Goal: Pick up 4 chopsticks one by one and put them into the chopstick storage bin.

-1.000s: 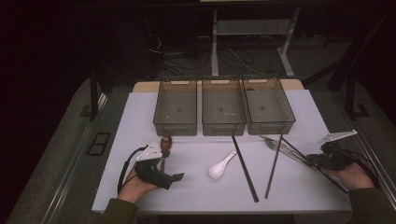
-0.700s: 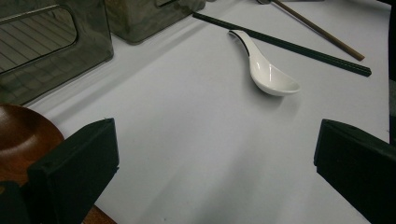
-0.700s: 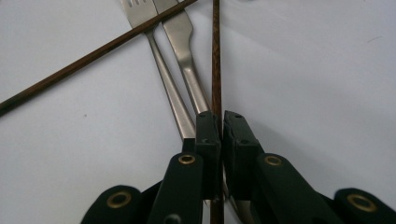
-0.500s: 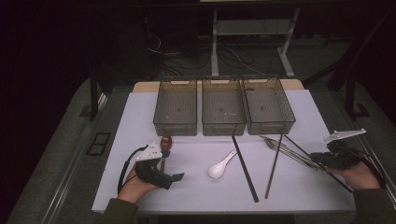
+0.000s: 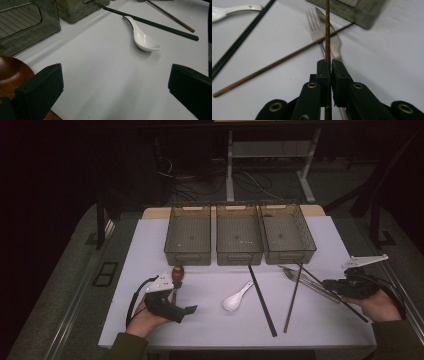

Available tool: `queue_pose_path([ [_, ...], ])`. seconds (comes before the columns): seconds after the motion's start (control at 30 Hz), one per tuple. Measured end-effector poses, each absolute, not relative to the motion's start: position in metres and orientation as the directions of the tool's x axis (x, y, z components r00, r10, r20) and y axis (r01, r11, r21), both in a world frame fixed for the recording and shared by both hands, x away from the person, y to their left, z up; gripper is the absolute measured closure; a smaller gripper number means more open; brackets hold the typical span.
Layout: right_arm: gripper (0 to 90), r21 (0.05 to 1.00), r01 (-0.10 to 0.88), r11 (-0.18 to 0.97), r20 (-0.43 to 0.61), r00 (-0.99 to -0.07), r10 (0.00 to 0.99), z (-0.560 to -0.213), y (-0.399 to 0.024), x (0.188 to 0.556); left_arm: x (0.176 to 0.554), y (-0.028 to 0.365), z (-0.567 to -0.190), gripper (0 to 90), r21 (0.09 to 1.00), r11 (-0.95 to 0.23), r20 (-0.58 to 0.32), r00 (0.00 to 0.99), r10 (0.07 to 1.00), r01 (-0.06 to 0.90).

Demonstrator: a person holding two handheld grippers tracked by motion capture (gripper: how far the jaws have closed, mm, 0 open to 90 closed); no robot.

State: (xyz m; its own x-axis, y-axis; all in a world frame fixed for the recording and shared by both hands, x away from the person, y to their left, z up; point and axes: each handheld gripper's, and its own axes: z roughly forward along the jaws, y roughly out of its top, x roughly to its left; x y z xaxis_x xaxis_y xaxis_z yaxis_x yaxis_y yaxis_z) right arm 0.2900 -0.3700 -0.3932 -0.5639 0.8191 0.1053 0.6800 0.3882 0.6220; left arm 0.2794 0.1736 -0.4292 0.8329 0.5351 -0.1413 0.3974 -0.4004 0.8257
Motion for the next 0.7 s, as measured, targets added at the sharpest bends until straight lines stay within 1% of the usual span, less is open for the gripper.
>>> queue_pose_path([
  [0.23, 84.4, 0.653, 0.634, 0.414, 0.109, -0.620, 0.777, -0.383, -0.353, 0.290, 0.280, 0.174, -0.429, 0.0, 0.827, -0.399, -0.141, 0.833, 0.534, 0.396],
  [0.7, 84.4, 0.689, 0.576, 0.439, 0.110, -0.683, 0.723, -0.368, -0.317, 0.308, 0.281, 0.174, -0.431, 0.0, 0.826, -0.397, -0.146, 0.833, 0.534, 0.399],
])
